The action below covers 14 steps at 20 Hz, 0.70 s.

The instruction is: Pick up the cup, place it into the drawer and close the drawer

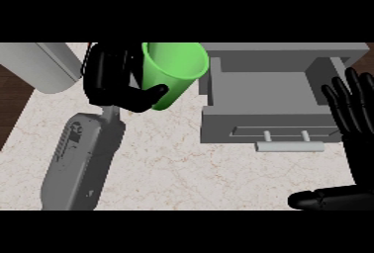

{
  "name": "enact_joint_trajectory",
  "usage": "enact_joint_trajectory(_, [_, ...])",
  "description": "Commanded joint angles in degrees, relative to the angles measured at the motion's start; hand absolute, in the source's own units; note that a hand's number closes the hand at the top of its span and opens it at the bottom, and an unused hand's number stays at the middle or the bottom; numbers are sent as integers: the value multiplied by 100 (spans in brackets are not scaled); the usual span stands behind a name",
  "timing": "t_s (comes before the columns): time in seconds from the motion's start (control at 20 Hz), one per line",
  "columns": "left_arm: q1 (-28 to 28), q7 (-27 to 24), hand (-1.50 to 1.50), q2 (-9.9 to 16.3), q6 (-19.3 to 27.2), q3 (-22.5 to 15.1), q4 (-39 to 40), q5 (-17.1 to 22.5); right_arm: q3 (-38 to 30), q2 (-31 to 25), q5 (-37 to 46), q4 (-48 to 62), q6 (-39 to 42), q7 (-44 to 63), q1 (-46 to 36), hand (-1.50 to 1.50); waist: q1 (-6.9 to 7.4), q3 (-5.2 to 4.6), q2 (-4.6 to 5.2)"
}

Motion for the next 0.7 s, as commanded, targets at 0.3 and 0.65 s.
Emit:
enact_joint_trajectory(0.3, [-1454,505,150,-210,713,-299,870,-363,160,103,209,212,155,-398,256,-150,-23,0,6])
enact_joint_trajectory(0.65, [-2157,101,150,-213,975,-511,2232,-219,-186,-120,-109,420,138,-70,-239,-150,-57,0,22])
